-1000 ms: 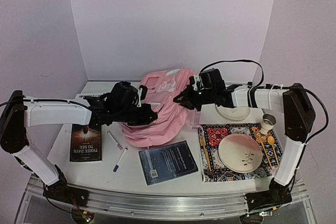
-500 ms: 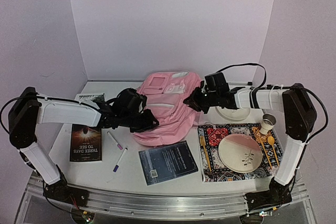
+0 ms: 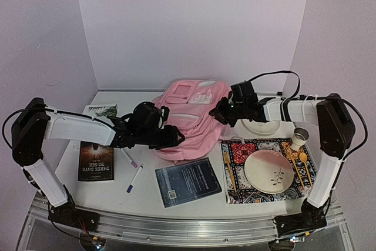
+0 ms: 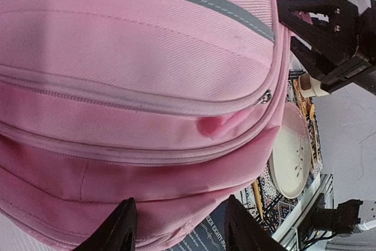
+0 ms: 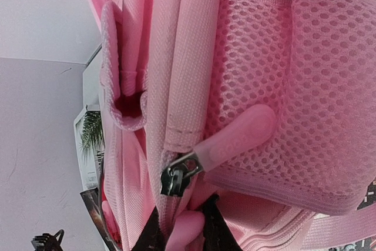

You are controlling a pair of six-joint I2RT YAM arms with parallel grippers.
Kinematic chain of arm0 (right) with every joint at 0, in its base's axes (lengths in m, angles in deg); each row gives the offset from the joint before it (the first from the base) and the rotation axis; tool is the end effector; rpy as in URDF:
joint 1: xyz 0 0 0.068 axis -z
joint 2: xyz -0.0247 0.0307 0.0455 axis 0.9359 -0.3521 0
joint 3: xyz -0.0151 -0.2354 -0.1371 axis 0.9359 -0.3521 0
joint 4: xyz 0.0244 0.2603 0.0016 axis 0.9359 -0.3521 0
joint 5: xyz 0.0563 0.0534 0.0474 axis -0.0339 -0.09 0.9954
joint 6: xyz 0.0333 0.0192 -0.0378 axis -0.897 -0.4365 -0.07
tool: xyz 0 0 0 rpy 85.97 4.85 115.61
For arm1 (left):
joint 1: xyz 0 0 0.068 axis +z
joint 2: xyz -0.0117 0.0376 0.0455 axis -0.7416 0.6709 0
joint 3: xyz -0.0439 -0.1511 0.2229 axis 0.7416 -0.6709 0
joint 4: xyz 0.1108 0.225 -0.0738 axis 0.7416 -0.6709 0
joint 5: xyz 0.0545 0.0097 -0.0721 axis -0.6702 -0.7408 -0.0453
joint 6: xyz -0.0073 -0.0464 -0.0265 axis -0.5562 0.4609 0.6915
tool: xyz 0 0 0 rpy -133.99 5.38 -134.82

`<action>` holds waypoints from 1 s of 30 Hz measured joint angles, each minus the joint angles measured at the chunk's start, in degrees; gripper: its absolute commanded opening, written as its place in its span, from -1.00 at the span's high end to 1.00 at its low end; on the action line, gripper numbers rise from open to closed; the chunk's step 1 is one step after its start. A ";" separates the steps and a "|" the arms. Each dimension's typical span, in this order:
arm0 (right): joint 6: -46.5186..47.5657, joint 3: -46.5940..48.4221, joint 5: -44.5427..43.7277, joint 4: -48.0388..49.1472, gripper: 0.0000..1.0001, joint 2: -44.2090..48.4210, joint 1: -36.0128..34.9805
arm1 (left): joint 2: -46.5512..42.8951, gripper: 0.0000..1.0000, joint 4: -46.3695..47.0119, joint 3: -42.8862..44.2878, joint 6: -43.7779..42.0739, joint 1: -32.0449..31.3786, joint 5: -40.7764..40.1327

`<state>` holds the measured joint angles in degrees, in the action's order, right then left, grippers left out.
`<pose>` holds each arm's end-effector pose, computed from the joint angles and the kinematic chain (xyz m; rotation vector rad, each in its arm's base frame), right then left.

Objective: Pack the student bag
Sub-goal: Unzip the upper front pocket of the student bag.

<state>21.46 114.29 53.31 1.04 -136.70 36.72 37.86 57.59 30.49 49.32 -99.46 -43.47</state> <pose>0.3577 0.2368 0.2435 0.3496 2.0187 1.2400 0.2236 -0.2849 0.2059 0.1570 2.3976 -0.9318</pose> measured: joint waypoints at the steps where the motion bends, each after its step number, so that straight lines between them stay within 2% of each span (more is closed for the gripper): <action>1: -0.04 0.01 0.02 -0.01 1.00 0.00 0.00 | 0.01 -0.07 0.62 0.00 -0.69 0.00 -0.13; 12: -0.83 0.40 0.23 0.14 1.00 0.00 -0.48 | 1.84 -0.05 5.86 0.09 -5.05 0.29 -0.74; 30: -2.72 0.40 -0.97 0.18 1.00 0.29 -1.72 | 6.00 0.03 10.50 1.53 -5.75 1.05 1.39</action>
<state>18.74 114.69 52.34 1.23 -136.41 35.00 43.86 68.10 32.03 43.56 -98.41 -42.08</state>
